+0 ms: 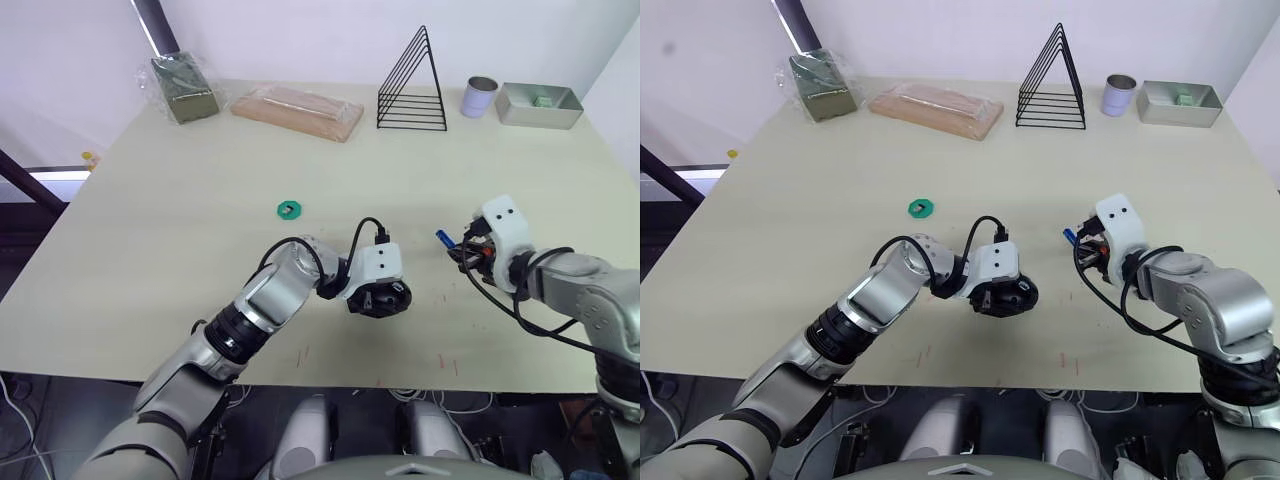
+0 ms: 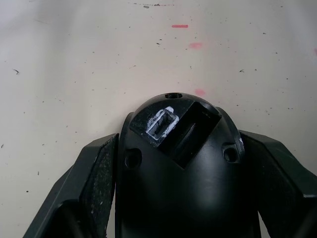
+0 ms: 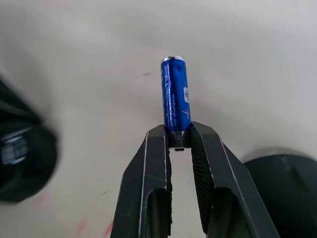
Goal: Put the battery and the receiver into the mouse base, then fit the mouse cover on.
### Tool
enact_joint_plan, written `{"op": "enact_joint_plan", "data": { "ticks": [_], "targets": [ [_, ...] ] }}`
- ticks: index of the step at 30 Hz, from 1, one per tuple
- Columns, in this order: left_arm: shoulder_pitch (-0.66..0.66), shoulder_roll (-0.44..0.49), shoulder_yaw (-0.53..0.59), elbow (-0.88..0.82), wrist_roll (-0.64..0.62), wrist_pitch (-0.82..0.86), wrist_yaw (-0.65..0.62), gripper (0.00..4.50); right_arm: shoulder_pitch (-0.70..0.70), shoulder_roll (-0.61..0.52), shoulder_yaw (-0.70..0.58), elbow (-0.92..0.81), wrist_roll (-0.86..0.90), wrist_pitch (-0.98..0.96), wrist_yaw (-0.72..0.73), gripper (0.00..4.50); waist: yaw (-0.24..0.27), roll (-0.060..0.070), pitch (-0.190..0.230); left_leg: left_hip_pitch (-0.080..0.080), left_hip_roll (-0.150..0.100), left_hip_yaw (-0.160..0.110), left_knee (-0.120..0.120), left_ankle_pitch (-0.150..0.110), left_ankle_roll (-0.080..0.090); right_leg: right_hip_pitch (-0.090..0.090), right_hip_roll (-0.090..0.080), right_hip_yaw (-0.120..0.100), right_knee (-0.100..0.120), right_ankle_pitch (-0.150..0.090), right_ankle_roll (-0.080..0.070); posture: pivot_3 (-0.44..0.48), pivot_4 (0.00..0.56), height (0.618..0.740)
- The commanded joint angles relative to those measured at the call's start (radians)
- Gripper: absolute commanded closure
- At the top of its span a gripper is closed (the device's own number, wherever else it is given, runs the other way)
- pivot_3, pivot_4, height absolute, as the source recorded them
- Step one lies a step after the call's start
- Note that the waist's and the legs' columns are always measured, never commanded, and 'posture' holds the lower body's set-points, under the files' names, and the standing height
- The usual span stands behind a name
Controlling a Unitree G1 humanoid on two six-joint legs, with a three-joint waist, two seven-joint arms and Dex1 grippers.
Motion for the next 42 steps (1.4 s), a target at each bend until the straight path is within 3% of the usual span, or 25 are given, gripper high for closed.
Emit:
{"op": "enact_joint_plan", "data": {
  "ticks": [1,7,13,15,19,21,29,42],
  "targets": [
    [0.004,-0.001,-0.012,-0.007,0.014,-0.004,0.010,1.30,0.023,-0.133,-0.095,-0.200,0.141,0.229,0.033,4.44,0.000,0.000,0.000,0.000,0.000,0.000,0.000,0.000,0.000,0.000,0.000,0.000,0.000,0.000,0.000,0.000,0.150,0.740],
    [0.006,0.002,-0.014,-0.009,0.013,-0.009,0.006,1.30,0.075,-0.228,-0.199,-0.169,0.465,0.233,0.003,4.44,-0.002,0.000,0.000,0.000,0.000,-0.001,0.000,0.000,0.000,0.000,-0.001,-0.001,-0.002,0.000,0.000,0.000,0.150,0.740],
    [0.007,0.006,-0.018,-0.010,0.012,-0.011,0.001,1.30,0.037,-0.275,-0.185,-0.037,0.839,0.233,-0.191,4.44,-0.002,0.000,0.000,-0.001,0.001,-0.001,0.000,0.000,0.000,0.000,-0.001,0.000,-0.002,0.000,0.000,0.000,0.150,0.740],
    [0.006,0.006,-0.020,-0.011,0.014,-0.012,0.001,1.30,0.013,-0.276,-0.144,-0.003,0.928,0.218,-0.253,4.44,-0.002,0.000,0.000,-0.001,0.001,-0.001,-0.001,0.000,0.000,0.000,-0.001,0.000,-0.002,0.000,0.000,0.000,0.150,0.740],
    [0.006,0.008,-0.021,-0.012,0.016,-0.015,-0.001,1.30,-0.024,-0.390,0.092,0.061,1.282,-0.015,-0.536,4.44,-0.003,0.000,0.001,-0.002,0.001,-0.002,-0.001,0.000,0.000,0.000,-0.002,-0.001,-0.003,-0.002,-0.004,0.000,0.150,0.740],
    [0.006,0.009,-0.022,-0.013,0.018,-0.017,-0.002,1.30,-0.064,-0.412,0.201,0.085,1.376,-0.102,-0.628,4.44,-0.004,-0.001,0.001,-0.002,0.001,-0.001,-0.001,0.000,0.000,0.000,-0.003,-0.001,-0.004,-0.002,-0.004,0.000,0.150,0.740],
    [0.010,0.010,-0.024,-0.021,0.022,-0.016,-0.004,1.30,-0.222,-0.383,0.416,0.207,1.399,-0.169,-0.689,4.44,-0.003,0.000,0.001,-0.005,0.001,-0.002,-0.001,0.000,0.000,-0.001,-0.002,-0.003,-0.007,-0.002,-0.004,0.000,0.150,0.740],
    [0.016,0.009,-0.027,-0.029,0.027,-0.012,0.003,1.30,-0.351,-0.393,0.534,0.326,1.399,-0.072,-0.642,4.44,-0.002,0.000,0.001,-0.012,0.002,-0.010,-0.001,0.000,0.000,-0.002,-0.003,-0.012,-0.011,-0.002,-0.005,0.000,0.150,0.740]
  ]
}}
